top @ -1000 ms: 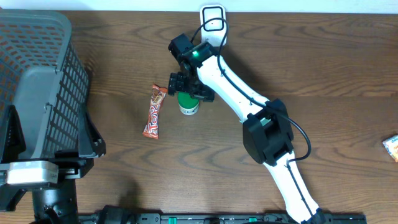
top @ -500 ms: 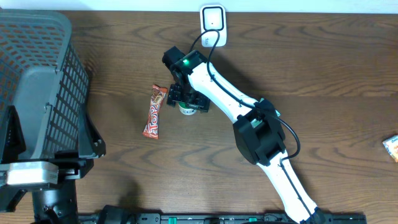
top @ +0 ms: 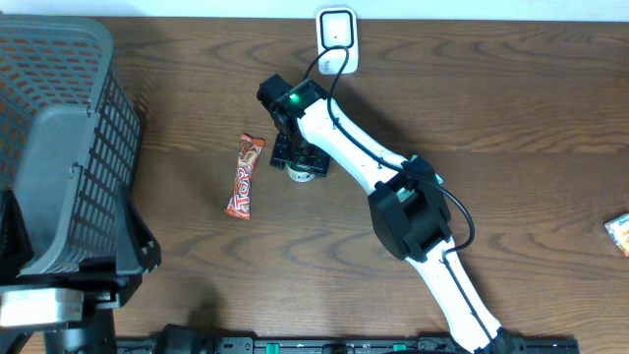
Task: Scan the item barcode
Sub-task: 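Lift the jar with the right gripper and tilt it near the bar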
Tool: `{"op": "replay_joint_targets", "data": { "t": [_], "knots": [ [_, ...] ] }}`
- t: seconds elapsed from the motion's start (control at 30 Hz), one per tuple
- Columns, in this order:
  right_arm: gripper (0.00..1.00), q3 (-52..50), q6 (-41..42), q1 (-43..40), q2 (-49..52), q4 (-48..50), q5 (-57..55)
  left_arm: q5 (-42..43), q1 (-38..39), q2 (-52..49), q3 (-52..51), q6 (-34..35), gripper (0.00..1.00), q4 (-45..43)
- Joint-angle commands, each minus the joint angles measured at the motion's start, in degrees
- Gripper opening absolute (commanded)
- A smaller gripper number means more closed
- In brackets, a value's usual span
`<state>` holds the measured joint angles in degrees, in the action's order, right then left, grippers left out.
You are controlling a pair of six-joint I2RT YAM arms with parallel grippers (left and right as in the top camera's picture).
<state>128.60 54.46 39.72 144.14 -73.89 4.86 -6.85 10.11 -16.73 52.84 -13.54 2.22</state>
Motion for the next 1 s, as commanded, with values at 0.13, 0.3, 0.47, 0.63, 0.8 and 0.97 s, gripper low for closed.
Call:
{"op": "replay_joint_targets", "data": {
  "t": [0.13, 0.3, 0.47, 0.63, 0.8, 0.97],
  "knots": [
    [0.65, 0.98, 0.96, -0.09, 0.31, -0.26, -3.43, -0.72, -4.42, 0.66, 0.2, -0.37, 0.98, 0.39],
    [0.63, 1.01, -2.25, -0.2, 0.31, -1.42, -1.81, -0.7, -6.75, 0.66, 0.2, -0.35, 0.98, 1.2],
    [0.61, 1.01, -10.67, -0.94, 0.31, -3.13, 1.79, -0.7, -7.21, 0.66, 0.2, -0.35, 0.98, 1.64],
    [0.56, 1.01, -17.88, -2.01, 0.31, -6.19, 3.39, -0.7, -7.21, 0.66, 0.2, -0.35, 0.98, 1.66],
    [0.56, 1.01, -24.61, -3.37, 0.31, -9.01, 3.67, -0.7, -7.21, 0.66, 0.2, -0.35, 0.98, 1.84],
    [0.56, 1.01, -29.09, -5.03, 0.31, -13.0, 9.75, -0.7, -7.21, 0.66, 0.2, -0.35, 0.98, 1.9]
  ]
}}
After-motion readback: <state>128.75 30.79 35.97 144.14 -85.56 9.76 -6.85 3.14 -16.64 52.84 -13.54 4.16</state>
